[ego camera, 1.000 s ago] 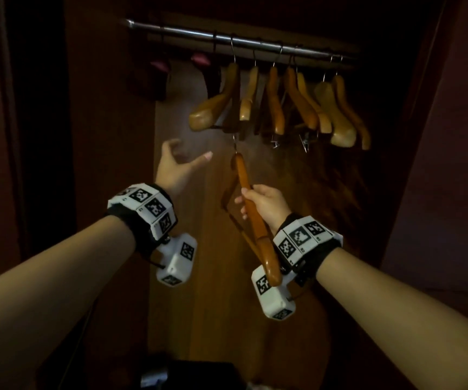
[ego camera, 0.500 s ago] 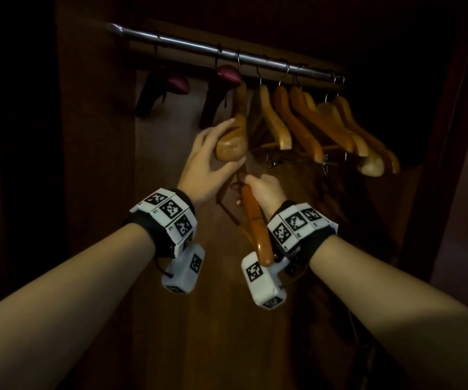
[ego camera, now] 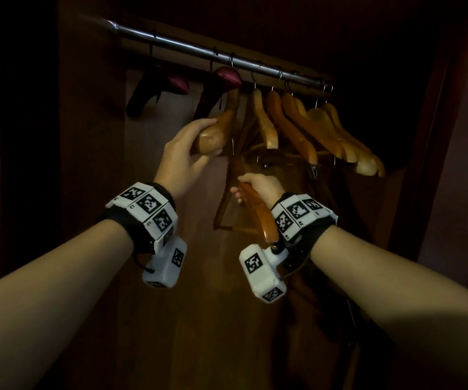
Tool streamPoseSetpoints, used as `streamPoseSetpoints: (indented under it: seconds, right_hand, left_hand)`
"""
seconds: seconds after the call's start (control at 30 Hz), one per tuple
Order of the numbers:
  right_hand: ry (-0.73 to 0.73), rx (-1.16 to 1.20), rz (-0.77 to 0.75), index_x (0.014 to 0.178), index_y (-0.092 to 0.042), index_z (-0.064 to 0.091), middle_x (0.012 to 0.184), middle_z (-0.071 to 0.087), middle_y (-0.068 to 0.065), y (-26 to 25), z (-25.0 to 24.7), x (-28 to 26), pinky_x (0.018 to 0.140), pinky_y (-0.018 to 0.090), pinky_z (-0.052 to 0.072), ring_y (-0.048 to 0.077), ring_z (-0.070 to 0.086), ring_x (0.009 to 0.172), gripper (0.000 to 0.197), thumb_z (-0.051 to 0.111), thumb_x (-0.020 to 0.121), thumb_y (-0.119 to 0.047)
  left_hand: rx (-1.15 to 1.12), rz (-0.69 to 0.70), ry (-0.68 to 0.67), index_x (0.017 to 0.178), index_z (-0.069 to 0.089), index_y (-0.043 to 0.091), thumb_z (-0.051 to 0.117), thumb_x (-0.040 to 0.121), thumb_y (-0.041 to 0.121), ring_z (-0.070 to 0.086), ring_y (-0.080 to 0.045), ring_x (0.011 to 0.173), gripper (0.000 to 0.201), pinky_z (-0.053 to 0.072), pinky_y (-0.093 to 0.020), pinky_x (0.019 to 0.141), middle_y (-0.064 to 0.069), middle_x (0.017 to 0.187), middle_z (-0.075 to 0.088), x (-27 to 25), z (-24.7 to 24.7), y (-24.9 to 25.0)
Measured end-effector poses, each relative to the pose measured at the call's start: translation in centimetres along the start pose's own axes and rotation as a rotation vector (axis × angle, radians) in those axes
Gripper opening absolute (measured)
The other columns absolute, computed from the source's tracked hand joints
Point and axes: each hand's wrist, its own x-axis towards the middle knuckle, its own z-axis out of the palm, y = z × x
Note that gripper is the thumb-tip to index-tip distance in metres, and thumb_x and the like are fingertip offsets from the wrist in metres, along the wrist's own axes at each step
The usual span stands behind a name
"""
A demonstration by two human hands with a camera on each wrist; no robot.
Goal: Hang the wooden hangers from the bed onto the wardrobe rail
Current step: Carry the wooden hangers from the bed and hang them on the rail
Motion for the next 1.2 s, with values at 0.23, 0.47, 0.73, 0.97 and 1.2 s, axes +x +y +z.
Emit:
streamPoseSetpoints:
  seconds: [0.23, 0.47, 0.73, 0.97, 1.2]
  right_hand:
    - [0.034, 0.081, -0.154, 0.077, 0.000, 0.055, 0.064, 0.060, 0.010, -2.5, 0.6, 0.0, 0.038, 0.019, 0.046, 0.011, 0.055, 0.041, 0.016, 0.054, 0.091, -0.007]
    - [0.092, 0.225, -0.221, 0.081, 0.001, 0.060, 0.060, 0.063, 0.006, -5.1, 0.2, 0.0, 0.039, 0.016, 0.046, 0.009, 0.056, 0.039, 0.018, 0.052, 0.092, -0.011]
    - [0.058, 0.230, -0.182, 0.081, 0.001, 0.056, 0.070, 0.061, 0.010, -6.1, -0.8, 1.3, 0.045, 0.021, 0.048, 0.014, 0.055, 0.050, 0.018, 0.051, 0.093, -0.011]
    - [-0.003, 0.175, -0.221, 0.088, 0.003, 0.056, 0.069, 0.058, 0.010, -7.3, 0.1, 2.8, 0.038, 0.016, 0.044, 0.010, 0.054, 0.041, 0.019, 0.046, 0.096, -0.012]
    - [0.020, 0.118, -0.253, 0.121, 0.009, 0.054, 0.051, 0.063, 0.004, -10.1, -0.2, 5.6, 0.033, 0.012, 0.038, 0.007, 0.055, 0.033, 0.036, 0.051, 0.095, -0.014]
  left_hand:
    - [-0.064, -0.084, 0.012, 0.127, 0.050, 0.004, 0.056, 0.078, -0.011, 0.051, -0.004, 0.108, 0.051, 0.039, -0.005, 0.089, -0.005, 0.120, 0.054, -0.9, 0.3, -0.5]
    - [-0.077, -0.077, 0.022, 0.126, 0.051, 0.006, 0.054, 0.075, -0.004, 0.052, -0.015, 0.115, 0.052, 0.040, -0.013, 0.095, -0.011, 0.125, 0.055, -0.9, 0.5, -0.5]
    - [-0.012, -0.058, 0.062, 0.126, 0.053, 0.007, 0.060, 0.074, -0.005, 0.047, -0.012, 0.116, 0.054, 0.038, -0.011, 0.094, -0.012, 0.128, 0.053, -1.1, 0.9, -0.1]
    - [-0.002, -0.064, 0.061, 0.126, 0.054, 0.006, 0.061, 0.074, -0.010, 0.047, -0.007, 0.113, 0.054, 0.031, 0.002, 0.090, -0.011, 0.127, 0.055, -1.0, 0.4, 0.2]
    - [0.017, -0.095, 0.052, 0.127, 0.053, 0.010, 0.062, 0.075, -0.007, 0.045, -0.003, 0.112, 0.055, 0.033, -0.001, 0.093, -0.005, 0.128, 0.054, -1.1, 0.5, 0.3]
